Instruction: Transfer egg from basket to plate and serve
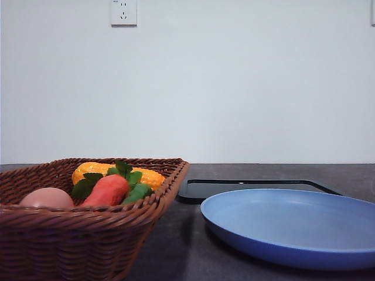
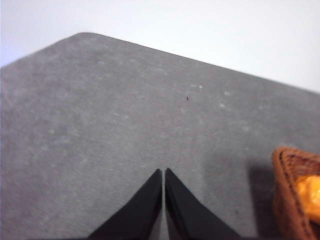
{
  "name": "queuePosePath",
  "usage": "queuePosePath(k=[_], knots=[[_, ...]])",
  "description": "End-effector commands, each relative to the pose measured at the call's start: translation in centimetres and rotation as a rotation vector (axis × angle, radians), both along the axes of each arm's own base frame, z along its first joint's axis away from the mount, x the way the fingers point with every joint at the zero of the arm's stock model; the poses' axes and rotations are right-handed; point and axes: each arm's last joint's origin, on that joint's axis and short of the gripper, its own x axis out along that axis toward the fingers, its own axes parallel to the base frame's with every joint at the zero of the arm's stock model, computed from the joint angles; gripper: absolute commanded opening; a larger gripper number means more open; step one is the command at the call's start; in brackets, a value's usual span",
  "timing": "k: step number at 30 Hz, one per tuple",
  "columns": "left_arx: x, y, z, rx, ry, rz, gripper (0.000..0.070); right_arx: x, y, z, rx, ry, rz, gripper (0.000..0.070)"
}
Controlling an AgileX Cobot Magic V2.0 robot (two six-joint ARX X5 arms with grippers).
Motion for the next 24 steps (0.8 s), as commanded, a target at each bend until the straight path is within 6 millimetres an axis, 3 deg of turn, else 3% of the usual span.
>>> queuePosePath(k=[1,12,24], knots=[[0.1,0.0,-0.7,-0.094,0.016,0.013,0.0000,0.0,0.0,-0.1,0.134,0.013,-0.016,0.0000],[-0.1,-0.3,0.3,-0.129,-0.005,-0.074,0.0000,-0.1,0.1,1.2,0.386,0.004,-0.007,0.0000],[0.0,-0.5,4.9,-0.166,0.019,-0.155,0.0000,-1.5,0.0,7.9,0.375,-0.023,-0.013,0.0000]])
